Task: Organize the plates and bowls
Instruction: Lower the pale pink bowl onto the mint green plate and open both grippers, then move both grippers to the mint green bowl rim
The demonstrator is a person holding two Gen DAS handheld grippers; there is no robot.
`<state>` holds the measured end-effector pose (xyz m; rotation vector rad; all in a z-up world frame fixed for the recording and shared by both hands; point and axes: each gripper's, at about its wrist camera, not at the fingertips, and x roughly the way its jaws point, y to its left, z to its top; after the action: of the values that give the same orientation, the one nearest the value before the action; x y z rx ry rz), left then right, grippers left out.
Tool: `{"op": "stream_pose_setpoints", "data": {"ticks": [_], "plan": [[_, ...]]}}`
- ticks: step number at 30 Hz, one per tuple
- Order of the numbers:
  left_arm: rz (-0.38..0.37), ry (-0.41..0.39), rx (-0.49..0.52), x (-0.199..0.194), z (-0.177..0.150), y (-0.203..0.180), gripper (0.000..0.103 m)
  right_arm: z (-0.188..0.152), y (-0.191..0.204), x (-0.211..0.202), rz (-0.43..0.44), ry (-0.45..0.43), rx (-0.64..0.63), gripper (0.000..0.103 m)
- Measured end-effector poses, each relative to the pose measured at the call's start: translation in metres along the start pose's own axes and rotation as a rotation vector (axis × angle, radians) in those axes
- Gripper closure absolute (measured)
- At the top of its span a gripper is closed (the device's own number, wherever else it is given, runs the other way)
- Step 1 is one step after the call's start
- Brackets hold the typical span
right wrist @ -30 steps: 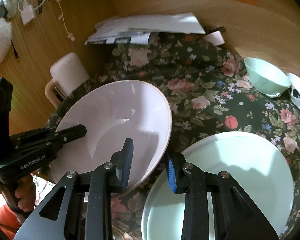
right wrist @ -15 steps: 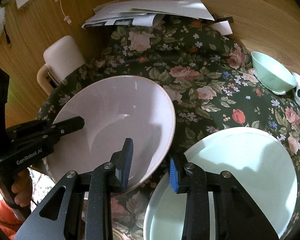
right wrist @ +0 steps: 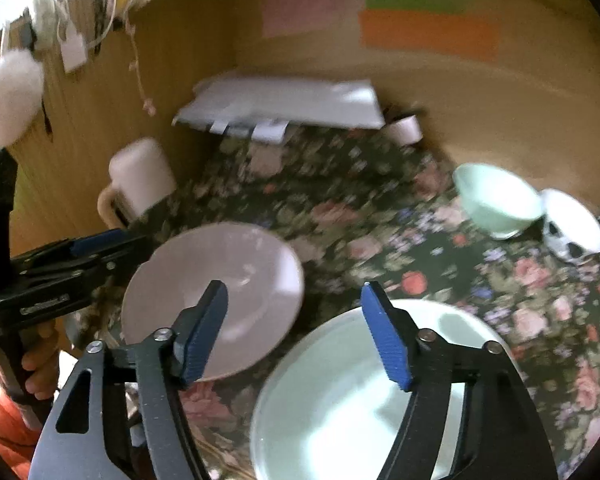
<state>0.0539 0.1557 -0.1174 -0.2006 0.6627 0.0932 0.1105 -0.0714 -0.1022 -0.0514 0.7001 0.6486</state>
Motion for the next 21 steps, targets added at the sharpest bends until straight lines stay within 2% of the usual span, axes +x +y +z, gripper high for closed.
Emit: {"op": "stream_pose_setpoints", "data": {"ticks": [2,5,8,14,21], "plan": [[-0.012,-0.035,0.008,-0.008,0.005,-0.01,0.024,0.001,-0.008,-0.011,-0.021,-0.029,0.005,0.031],[-0.033,-0.087,0.014,-0.017,0.013,-0.025,0.014,0.005,-0.025,-0.028,-0.054,-0.068,0.021,0.028],[-0.046,-0.116,0.02,-0.02,0.023,-0.038,0.011,0.007,-0.043,-0.043,-0.092,-0.104,0.039,0.024],[-0.086,-0.127,0.011,-0.014,0.041,-0.064,0.006,0.012,-0.081,-0.064,-0.187,-0.157,0.07,0.02],[-0.094,-0.109,0.027,0.008,0.063,-0.096,0.005,0.019,-0.131,-0.062,-0.23,-0.154,0.149,0.02]]}}
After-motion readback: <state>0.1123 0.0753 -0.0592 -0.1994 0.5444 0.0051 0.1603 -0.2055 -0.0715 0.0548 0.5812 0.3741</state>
